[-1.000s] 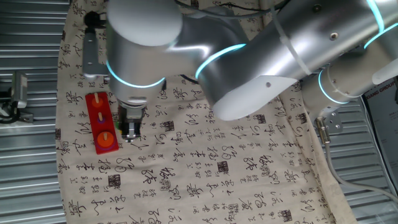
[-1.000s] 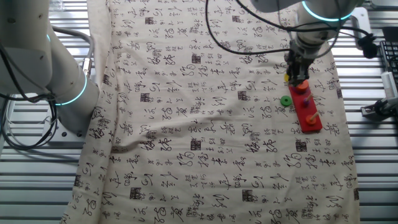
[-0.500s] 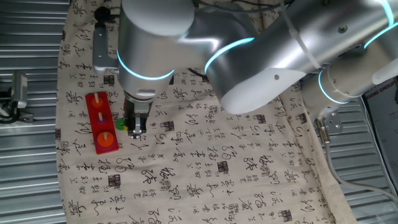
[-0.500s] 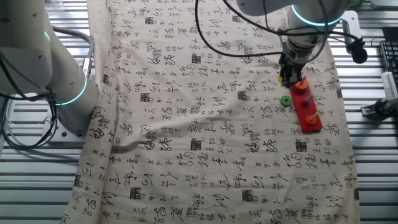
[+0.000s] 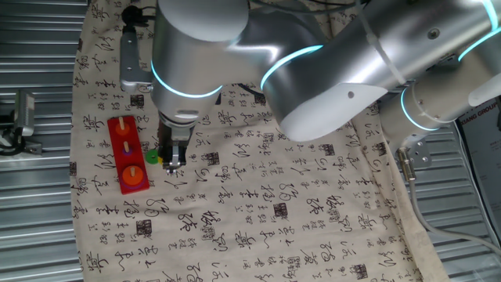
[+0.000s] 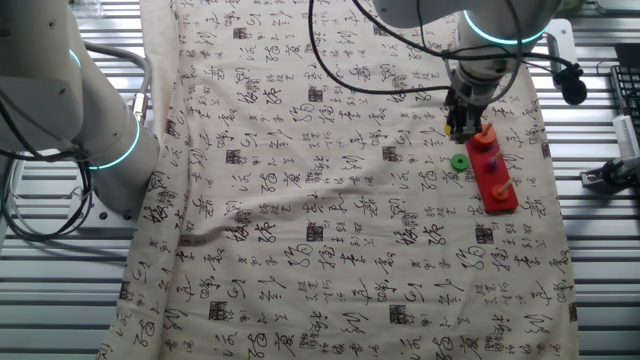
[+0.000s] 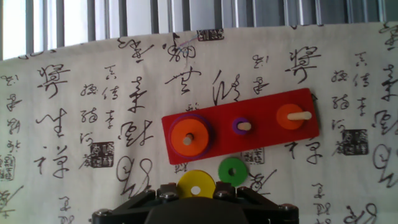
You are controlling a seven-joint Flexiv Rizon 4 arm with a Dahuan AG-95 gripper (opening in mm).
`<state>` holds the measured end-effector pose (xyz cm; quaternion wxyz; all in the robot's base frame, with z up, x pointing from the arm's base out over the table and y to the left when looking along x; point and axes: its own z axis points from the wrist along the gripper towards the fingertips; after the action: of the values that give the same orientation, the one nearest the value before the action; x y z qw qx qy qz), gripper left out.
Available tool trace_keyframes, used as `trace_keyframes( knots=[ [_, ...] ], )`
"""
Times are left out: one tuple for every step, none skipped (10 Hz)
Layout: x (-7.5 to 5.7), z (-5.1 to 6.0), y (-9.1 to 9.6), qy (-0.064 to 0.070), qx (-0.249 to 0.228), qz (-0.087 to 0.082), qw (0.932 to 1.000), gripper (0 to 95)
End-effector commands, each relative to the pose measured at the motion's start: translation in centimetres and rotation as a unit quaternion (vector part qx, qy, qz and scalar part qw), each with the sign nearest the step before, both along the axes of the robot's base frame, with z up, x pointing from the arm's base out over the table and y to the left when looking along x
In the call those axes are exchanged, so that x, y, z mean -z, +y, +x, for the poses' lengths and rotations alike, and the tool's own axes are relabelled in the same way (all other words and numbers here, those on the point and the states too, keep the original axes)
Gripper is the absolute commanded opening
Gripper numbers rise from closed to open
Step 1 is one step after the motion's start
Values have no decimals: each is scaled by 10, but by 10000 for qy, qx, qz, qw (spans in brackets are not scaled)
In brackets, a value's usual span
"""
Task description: Take out one Hanoi block and throw it aside
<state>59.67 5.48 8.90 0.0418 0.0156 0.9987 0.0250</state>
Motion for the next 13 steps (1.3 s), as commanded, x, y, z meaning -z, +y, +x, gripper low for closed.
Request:
trace_keyframes(
  knots=[
    [0, 0, 0, -13, 5, -39, 10000, 0],
    [0, 0, 0, -14, 30, -94, 10000, 0],
    [0, 0, 0, -21, 32, -99, 9999, 0],
    [0, 0, 0, -30, 40, -118, 9999, 0],
    [0, 0, 0, -40, 50, -130, 9999, 0],
    [0, -1, -1, -42, 45, -110, 9999, 0],
    [0, -1, -1, -61, 47, -97, 9999, 0],
    [0, -1, -1, -77, 49, -87, 9999, 0],
    [0, -1, -1, -87, 73, -61, 9999, 0],
    [0, -1, -1, -97, 75, -51, 9999, 0],
    [0, -1, -1, -108, 77, -44, 9999, 0],
    [0, -1, -1, -108, 76, -41, 9999, 0],
    [0, -1, -1, -108, 82, -38, 9999, 0]
  ],
)
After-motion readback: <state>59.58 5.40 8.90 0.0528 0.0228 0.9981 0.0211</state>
